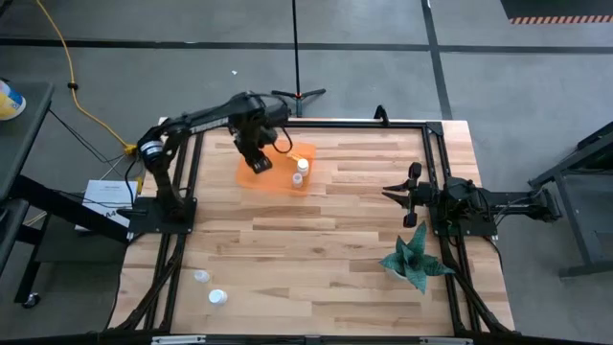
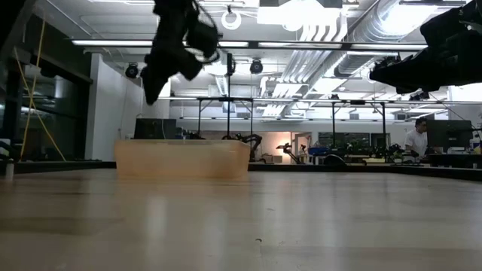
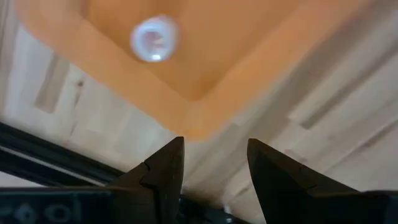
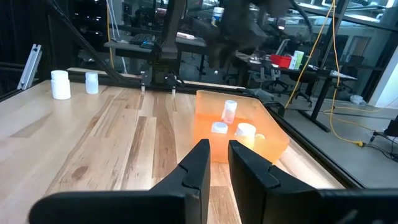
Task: Pick and place pill bottles into a basket
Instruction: Put the left white pill bottle into the orange bin
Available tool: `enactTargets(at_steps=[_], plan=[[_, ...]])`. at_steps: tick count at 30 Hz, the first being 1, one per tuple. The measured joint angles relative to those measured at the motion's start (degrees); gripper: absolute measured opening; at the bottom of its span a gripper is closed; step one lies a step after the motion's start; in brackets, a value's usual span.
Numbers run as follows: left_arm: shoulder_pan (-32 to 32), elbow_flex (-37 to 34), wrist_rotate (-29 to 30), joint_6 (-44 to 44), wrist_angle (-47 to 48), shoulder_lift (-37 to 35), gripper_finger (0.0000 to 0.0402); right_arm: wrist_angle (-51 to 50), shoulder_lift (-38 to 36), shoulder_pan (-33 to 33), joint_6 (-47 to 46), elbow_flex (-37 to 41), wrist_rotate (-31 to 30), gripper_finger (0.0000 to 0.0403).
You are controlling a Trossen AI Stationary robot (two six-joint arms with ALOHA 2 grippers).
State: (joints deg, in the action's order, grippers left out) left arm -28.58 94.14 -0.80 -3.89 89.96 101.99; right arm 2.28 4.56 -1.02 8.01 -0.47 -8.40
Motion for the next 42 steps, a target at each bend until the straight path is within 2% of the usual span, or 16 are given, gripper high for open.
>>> enactTargets(at_steps=[4, 10, 20, 26, 29, 31, 37, 42], plan=[[8.4, -0.1, 0.2, -4.1, 0.1, -3.2, 0.0211, 0.0, 0.0, 0.0, 0.0, 0.0, 0.0, 0.0047], [24.1, -0.2, 0.2, -9.7, 0.0, -4.1, 0.0211, 0.0, 0.0, 0.0, 0.0, 0.0, 0.0, 0.0052], [48.6, -0.4, 0.2, -29.1, 0.1, -3.6, 0.0211, 0.0, 0.0, 0.0, -0.2, 0.0, 0.2, 0.0047], [61.8, -4.4, 2.1, -40.2, 0.1, -3.5, 0.0212, 0.0, 0.0, 0.0, -0.3, 0.0, 0.1, 0.0052], [64.1, -8.5, 2.9, -42.7, 0.1, -3.1, 0.0212, 0.0, 0.0, 0.0, -0.3, 0.0, 0.1, 0.0051], [64.2, -12.1, 0.6, -43.5, 0.0, -3.1, 0.0212, 0.0, 0.0, 0.0, -0.3, 0.0, 0.1, 0.0049], [62.8, -23.3, -13.8, -44.0, -1.5, -3.1, 0.0212, 0.1, 0.0, 0.0, 0.0, 0.0, 0.0, 0.0048], [61.9, -26.3, -22.4, -44.6, -1.5, -3.2, 0.0212, 0.3, 0.0, 0.0, 2.6, 0.0, -0.3, 0.0052]])
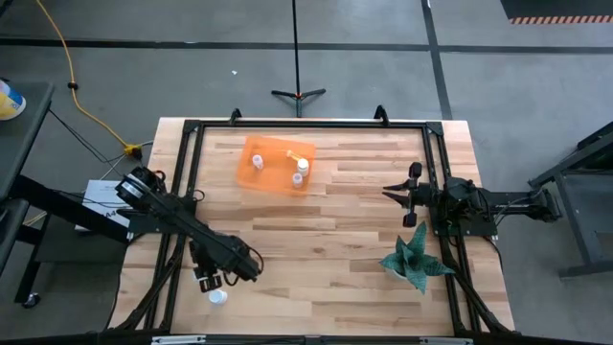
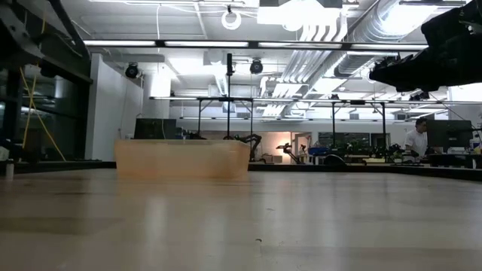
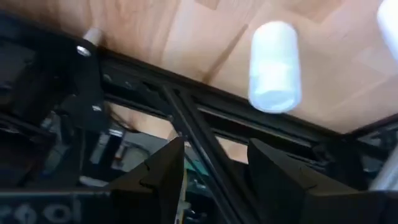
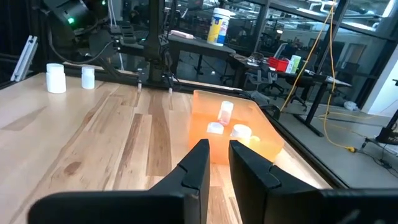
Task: Pick and place pill bottles into a basket
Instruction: Put the left white pill bottle into the orange bin
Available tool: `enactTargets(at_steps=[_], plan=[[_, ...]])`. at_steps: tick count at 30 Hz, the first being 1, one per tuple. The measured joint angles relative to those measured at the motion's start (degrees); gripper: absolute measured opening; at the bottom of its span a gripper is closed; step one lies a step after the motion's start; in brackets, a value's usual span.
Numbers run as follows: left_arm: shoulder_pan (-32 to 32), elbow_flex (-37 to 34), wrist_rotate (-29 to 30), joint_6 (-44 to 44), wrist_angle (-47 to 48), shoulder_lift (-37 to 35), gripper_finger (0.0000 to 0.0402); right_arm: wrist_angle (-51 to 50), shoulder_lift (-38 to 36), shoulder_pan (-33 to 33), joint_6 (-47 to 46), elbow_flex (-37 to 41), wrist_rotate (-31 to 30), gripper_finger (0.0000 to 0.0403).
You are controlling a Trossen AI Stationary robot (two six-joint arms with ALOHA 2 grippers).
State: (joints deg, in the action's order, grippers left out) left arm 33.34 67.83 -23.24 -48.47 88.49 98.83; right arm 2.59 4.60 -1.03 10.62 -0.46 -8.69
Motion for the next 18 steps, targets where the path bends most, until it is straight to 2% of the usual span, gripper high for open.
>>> enactTargets(at_steps=[7, 10, 13, 18], plan=[[-0.5, 0.1, -0.5, -5.1, -3.4, 0.0, 0.0212, 0.1, 0.0, 0.0, 0.4, 0.0, 0.0, 0.0047], [-0.5, 0.1, -2.3, -9.4, -5.3, 0.0, 0.0224, 0.1, 0.0, 0.0, 0.4, 0.0, 0.0, 0.0047], [-1.1, 0.1, -4.8, -14.3, -6.1, 0.0, 0.0261, 0.1, 0.0, 0.0, 0.4, 0.0, 0.0, 0.005], [-1.5, -0.5, -5.8, -18.3, -7.0, 0.0, 0.0344, 0.2, 0.0, 0.0, 0.4, 0.0, 0.0, 0.0052]])
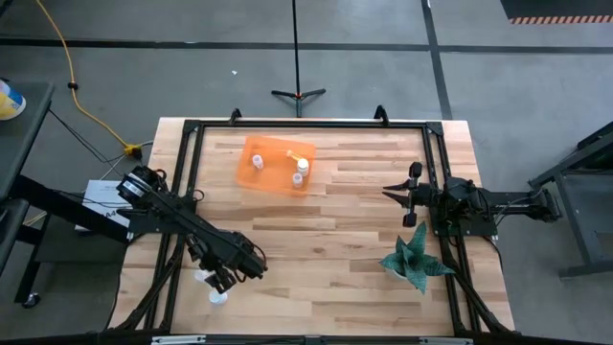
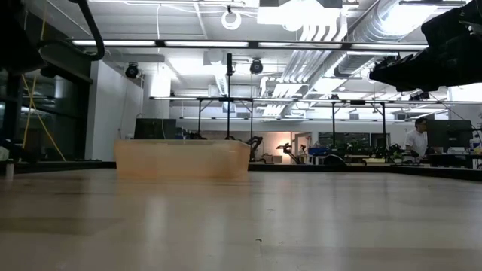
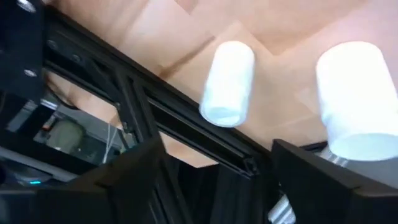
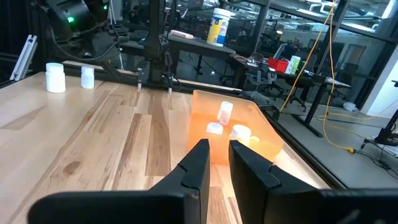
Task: Pick and place pill bottles into a basket
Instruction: Put the left white pill bottle into the orange bin
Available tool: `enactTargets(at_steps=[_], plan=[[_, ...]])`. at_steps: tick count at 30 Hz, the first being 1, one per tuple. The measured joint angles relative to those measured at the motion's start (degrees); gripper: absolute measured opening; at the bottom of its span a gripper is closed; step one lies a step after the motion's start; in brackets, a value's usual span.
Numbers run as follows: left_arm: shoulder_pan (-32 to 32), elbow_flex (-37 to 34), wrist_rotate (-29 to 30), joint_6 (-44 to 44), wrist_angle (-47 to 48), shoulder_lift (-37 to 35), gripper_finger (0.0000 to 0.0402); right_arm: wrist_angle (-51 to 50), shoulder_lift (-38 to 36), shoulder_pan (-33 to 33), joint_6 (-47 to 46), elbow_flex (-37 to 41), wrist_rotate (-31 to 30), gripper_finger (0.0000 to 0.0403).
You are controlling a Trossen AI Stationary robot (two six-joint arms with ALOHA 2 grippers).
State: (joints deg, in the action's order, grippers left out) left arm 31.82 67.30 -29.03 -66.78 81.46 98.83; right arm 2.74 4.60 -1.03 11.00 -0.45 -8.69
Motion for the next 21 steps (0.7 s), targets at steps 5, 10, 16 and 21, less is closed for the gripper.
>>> enactTargets(at_steps=[5, 10, 16, 21], plan=[[0.1, -2.4, -3.4, -1.6, -5.6, 0.0, 0.0395, 0.0, 0.0, 0.0, 0.0, 0.0, 0.0, 0.0048], [0.1, -5.9, -4.1, -1.7, -11.6, 0.0, 0.0368, 0.0, 0.0, 0.0, 0.0, 0.0, 0.0, 0.0047], [0.1, -8.7, -4.7, -0.8, -11.2, 0.0, 0.0337, 0.0, 0.0, 0.0, 0.0, 0.0, 0.0, 0.0052], [0.1, -11.4, -5.2, -0.8, -14.3, 0.0, 0.0325, 0.0, 0.0, 0.0, 0.0, 0.0, 0.0, 0.0049]])
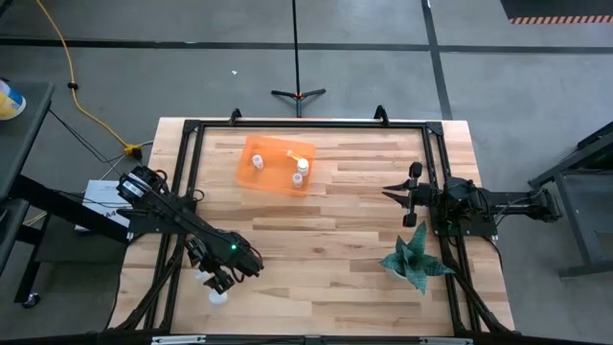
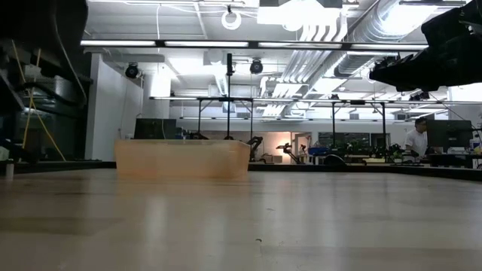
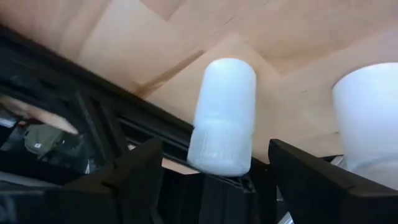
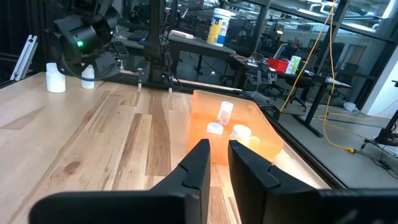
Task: Pick and place pill bottles into a basket
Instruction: Put the left white pill bottle into the orange bin
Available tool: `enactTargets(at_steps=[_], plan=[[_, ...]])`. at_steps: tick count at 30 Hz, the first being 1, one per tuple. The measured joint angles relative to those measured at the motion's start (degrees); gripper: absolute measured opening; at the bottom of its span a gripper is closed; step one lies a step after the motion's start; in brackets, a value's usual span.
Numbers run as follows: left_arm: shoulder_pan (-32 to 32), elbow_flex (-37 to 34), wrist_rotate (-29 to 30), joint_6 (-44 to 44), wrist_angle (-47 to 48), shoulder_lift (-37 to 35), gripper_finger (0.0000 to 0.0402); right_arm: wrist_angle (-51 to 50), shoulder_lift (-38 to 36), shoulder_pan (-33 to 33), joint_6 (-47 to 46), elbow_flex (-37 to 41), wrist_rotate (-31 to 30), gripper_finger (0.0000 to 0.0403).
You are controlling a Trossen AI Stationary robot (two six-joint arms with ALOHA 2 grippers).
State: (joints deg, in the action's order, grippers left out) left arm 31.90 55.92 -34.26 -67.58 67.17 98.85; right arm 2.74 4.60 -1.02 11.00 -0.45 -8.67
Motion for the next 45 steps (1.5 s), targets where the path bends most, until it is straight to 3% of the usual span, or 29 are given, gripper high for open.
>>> enactTargets(at_steps=[5, 23, 28, 37, 45], plan=[[0.0, -2.6, -2.5, 0.3, -2.7, 0.0, 0.032, -0.1, 0.0, 0.0, 0.0, 0.0, 0.0, 0.0047], [0.0, -3.2, -1.9, 7.9, -4.7, 0.0, 0.0316, -0.3, 0.0, 0.0, -0.5, 0.0, 0.1, 0.0048], [0.0, -3.2, -1.9, 9.6, -4.6, 0.0, 0.028, -0.3, 0.0, 0.0, -1.9, 0.0, 0.1, 0.0052], [0.0, -3.1, -2.8, 17.5, -4.6, 0.0, 0.017, -0.3, 0.0, 0.0, -2.0, 0.0, 0.1, 0.0046], [-0.8, -2.8, -4.2, 22.4, -2.3, 0.0, 0.017, -0.4, 0.0, 0.0, -2.0, 0.0, 0.5, 0.0052]])
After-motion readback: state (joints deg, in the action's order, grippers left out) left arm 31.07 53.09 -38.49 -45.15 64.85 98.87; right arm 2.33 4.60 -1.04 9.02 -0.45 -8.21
